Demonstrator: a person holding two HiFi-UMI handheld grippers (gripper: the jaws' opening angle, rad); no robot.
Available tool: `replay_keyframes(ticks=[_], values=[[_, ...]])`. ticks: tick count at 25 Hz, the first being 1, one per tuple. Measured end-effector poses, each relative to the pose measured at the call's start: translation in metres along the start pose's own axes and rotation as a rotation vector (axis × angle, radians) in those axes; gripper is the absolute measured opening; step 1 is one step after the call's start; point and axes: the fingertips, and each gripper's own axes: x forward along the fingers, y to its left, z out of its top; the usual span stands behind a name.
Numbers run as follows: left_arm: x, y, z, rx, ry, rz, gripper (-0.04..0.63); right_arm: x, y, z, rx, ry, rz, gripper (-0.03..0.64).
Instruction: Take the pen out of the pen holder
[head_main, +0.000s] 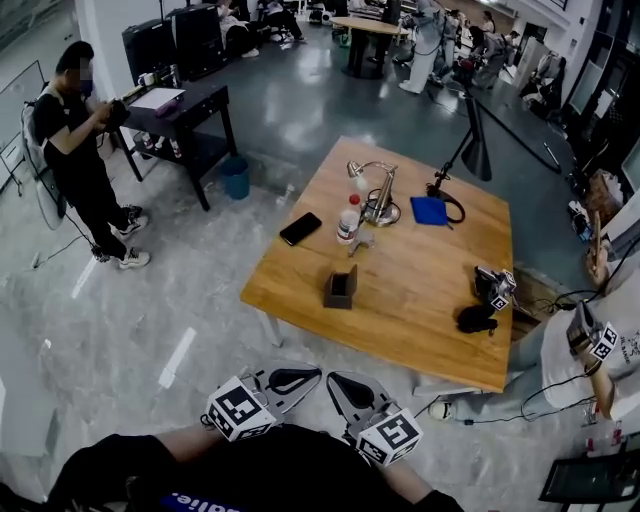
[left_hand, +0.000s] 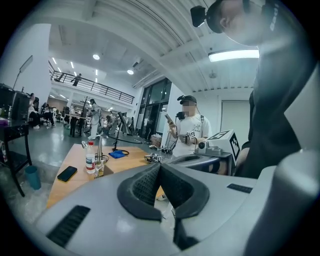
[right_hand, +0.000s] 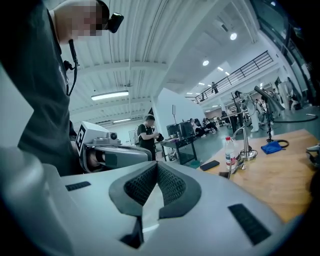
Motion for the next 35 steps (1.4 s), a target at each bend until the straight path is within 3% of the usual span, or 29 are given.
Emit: replay_keyframes(ticks=[8, 18, 26, 33, 35], values=[[0.007, 0.069, 0.018, 0.052, -0.031, -0.093, 0.000, 0.063, -0.038, 0.018, -0.030, 0.041, -0.086, 0.006], [0.010, 0.153, 0.031, 0.095, -0.020, -0.227, 0.000, 0.133, -0.092, 0.026, -0.049, 0.083, -0.272, 0.006], [0.038, 0.184, 0.030, 0.056, 0.010, -0.216, 0.000, 0.142, -0.139, 0.012, -0.054, 0.171, -0.282, 0.008], [0.061, 0.191, 0.037, 0.065, 0.023, -0.190, 0.000, 0.147, -0.178, -0.017, -0.082, 0.323, -0.262, 0.013], [0.063, 0.194, 0.035, 0.062, 0.031, -0.176, 0.000, 0.150, -0.189, -0.032, -0.098, 0.377, -0.262, 0.048]])
